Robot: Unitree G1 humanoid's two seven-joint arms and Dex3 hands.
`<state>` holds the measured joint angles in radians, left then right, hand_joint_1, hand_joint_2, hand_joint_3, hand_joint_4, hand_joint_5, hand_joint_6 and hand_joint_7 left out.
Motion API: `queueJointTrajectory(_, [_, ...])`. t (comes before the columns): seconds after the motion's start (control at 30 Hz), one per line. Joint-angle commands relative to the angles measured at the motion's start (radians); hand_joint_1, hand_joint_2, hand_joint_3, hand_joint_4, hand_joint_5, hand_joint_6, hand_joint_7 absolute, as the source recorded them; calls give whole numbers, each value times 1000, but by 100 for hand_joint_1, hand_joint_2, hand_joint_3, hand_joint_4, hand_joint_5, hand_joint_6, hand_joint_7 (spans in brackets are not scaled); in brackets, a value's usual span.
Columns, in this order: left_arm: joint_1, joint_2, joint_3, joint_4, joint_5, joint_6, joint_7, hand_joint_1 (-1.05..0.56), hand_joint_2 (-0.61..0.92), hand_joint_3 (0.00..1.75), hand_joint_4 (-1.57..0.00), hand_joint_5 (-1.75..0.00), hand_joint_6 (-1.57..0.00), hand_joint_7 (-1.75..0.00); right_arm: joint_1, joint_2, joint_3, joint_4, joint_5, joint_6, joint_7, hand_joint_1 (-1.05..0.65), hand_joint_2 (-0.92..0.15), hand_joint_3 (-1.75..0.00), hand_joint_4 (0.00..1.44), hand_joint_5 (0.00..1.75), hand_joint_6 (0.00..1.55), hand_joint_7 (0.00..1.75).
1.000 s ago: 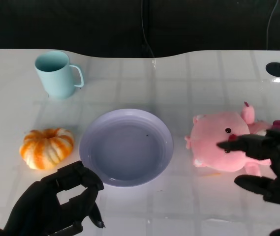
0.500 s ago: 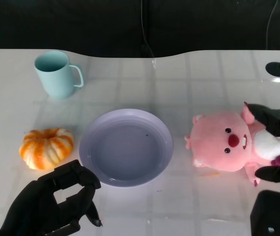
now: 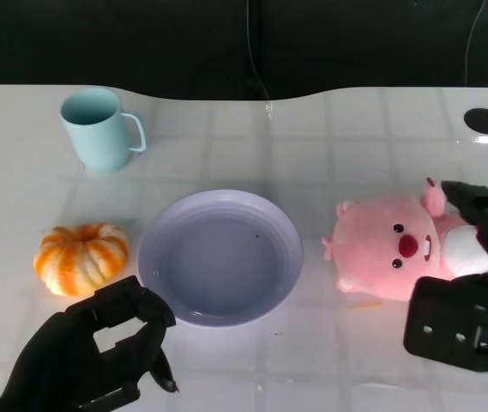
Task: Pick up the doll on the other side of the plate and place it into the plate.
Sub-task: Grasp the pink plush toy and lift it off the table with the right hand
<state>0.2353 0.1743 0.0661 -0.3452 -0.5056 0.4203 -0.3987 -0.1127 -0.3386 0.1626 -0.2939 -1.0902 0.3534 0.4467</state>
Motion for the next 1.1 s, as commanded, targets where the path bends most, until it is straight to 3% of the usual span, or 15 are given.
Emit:
queueJointTrajectory(0.03, [-1,8,5,3,9,-13,1,-41,69,87,-67,-175,-61,-145,-49,-6,30,80,-8,13,-19,-75,-92,-2,0,43,14,0])
queueJointTrajectory(0.63, [4,13,12,-1,2,-13,-5,-40,70,87,-67,-175,-63,-142,-219,30,173,459,48,63,-110,-76,-92,-7,0,35,14,0])
queueJointTrajectory(1.1, [13,14,15,-14,1,-9,4,-42,69,85,-68,-175,-65,-140,-332,39,223,715,170,34,-220,-78,-92,-8,0,31,12,0])
